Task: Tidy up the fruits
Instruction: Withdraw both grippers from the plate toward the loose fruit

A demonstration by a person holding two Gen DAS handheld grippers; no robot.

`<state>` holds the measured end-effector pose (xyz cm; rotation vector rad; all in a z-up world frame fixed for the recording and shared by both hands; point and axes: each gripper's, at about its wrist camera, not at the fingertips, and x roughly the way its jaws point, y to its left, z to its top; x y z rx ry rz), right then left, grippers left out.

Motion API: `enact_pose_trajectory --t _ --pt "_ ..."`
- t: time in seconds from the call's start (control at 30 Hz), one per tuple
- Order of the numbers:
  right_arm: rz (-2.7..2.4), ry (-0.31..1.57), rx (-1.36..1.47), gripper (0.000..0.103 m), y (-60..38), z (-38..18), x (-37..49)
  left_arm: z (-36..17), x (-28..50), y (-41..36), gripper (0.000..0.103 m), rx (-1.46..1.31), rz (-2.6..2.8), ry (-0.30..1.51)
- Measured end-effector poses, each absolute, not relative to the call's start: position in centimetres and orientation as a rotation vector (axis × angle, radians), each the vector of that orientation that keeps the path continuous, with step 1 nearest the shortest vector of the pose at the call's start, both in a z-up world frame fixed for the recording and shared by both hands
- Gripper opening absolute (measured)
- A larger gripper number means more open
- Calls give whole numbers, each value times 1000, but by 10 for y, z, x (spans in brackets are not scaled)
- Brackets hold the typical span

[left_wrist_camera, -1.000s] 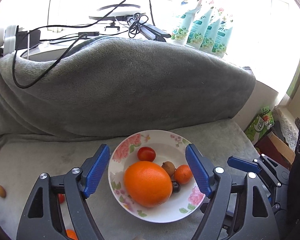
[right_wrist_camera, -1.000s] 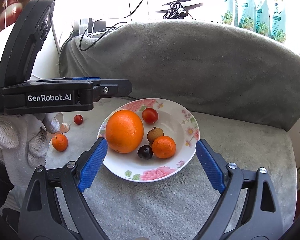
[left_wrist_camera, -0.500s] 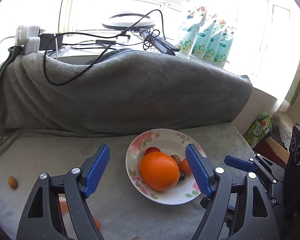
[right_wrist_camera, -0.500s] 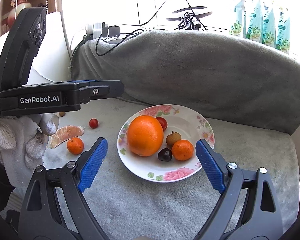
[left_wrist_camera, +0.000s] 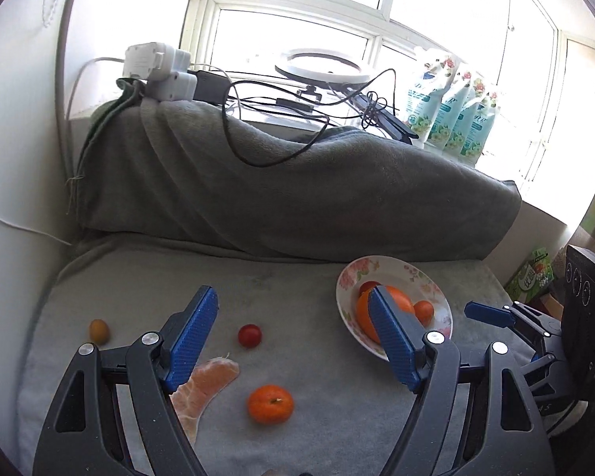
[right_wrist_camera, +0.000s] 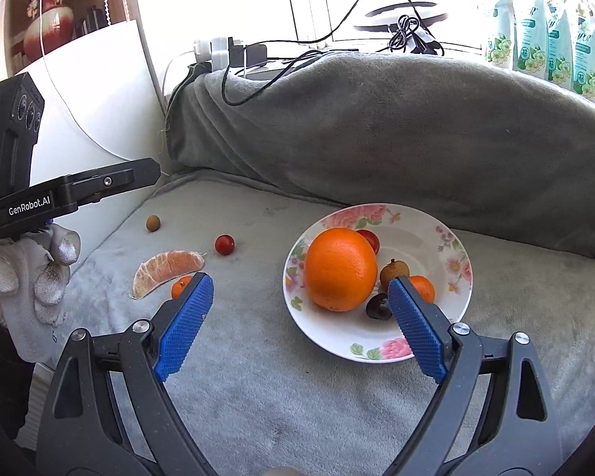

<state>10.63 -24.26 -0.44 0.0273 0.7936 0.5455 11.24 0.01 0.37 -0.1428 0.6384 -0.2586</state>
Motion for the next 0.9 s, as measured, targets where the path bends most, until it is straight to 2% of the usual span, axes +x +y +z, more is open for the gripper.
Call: enact_pose_trajectory --t 0.47,0.9 --pt "644 816 -12 92 -201 -8 106 -15 68 57 78 -170 -153 642" --pt "725 885 -3 92 -162 -27 118 -47 26 37 78 -188 -246 695"
